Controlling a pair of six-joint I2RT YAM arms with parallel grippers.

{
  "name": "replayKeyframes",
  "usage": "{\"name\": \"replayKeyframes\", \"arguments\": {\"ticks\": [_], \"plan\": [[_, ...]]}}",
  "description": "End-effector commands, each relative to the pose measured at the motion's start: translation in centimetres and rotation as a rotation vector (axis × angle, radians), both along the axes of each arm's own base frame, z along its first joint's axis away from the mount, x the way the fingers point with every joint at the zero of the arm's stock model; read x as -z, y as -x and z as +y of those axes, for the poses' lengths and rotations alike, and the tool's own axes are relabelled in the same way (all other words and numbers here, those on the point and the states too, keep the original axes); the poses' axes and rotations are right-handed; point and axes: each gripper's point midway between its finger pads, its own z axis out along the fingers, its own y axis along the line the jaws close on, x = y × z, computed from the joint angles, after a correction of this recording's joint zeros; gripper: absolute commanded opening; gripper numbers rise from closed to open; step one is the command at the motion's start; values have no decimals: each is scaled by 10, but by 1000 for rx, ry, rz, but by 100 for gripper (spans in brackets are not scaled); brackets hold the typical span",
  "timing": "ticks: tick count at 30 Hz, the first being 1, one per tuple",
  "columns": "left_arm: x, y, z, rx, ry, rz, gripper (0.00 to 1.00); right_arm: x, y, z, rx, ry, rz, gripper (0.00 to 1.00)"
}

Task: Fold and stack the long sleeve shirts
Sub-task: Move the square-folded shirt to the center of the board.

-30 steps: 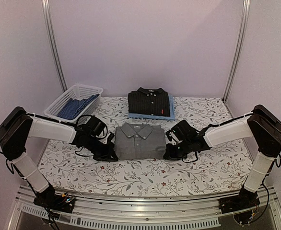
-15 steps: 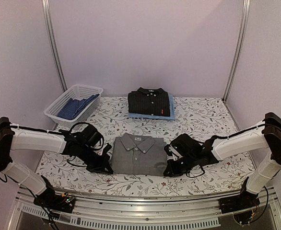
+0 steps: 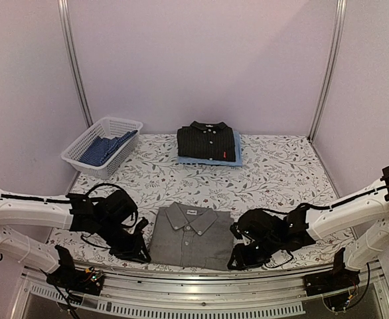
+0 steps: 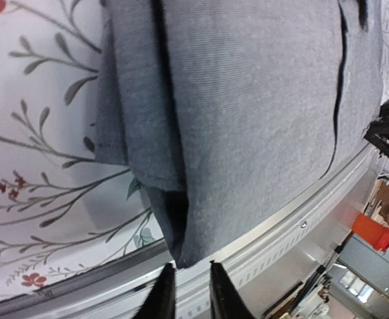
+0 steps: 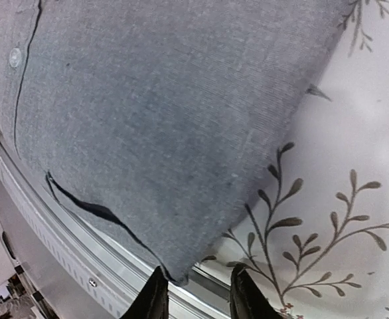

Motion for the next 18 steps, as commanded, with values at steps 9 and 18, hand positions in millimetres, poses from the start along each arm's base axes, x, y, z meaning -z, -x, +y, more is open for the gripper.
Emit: {"name": "replayKeyframes", "arguments": {"ticks": [9,18], "plan": [[-71,-57,-3,37,-75,-283,66,-68,-77,-16,143,0,-222,69],[-121,-170,-5,-88,10,-517,85,-117,-176,-36,311,-89,-433,94]]}}
